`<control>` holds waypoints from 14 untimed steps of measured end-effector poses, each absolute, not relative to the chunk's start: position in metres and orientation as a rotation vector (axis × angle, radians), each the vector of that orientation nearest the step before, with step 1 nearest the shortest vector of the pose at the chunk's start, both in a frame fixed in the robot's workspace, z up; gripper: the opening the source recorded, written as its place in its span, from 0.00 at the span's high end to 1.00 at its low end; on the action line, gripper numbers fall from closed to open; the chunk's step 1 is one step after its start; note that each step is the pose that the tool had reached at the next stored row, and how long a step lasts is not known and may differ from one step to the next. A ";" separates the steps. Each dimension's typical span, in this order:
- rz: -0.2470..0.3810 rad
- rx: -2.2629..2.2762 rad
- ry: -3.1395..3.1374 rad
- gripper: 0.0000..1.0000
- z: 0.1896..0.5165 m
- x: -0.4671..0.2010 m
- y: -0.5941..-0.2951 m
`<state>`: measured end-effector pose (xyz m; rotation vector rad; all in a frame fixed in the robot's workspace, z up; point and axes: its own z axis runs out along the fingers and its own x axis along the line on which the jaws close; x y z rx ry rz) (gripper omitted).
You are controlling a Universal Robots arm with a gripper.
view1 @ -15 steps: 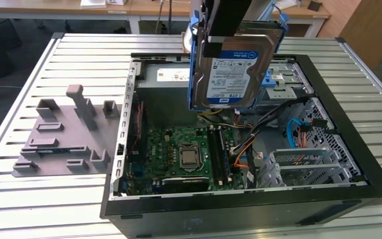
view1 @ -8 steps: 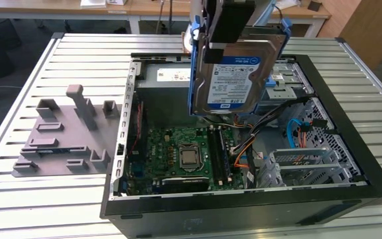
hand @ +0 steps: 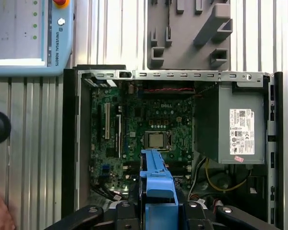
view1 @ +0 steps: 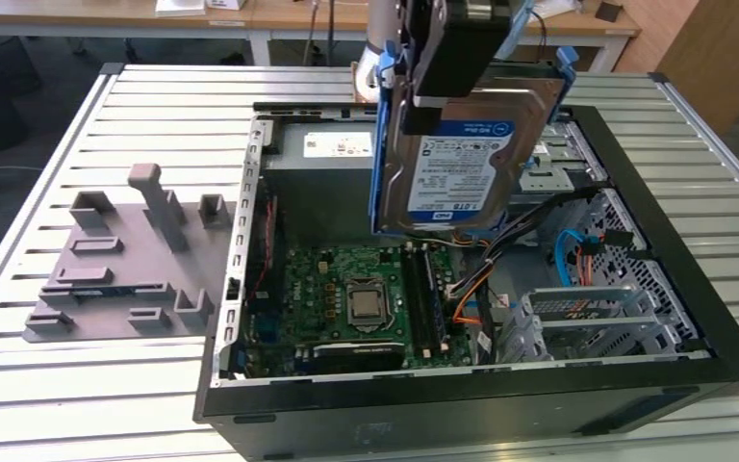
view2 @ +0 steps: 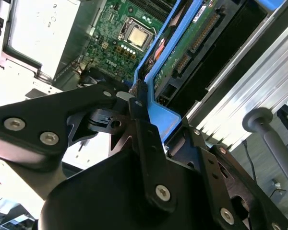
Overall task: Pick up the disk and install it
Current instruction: 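Insert the disk into the insertion slot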
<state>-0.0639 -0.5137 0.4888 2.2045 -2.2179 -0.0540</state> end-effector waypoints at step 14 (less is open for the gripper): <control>-0.051 2.203 -2.216 0.64 0.482 -0.035 -0.520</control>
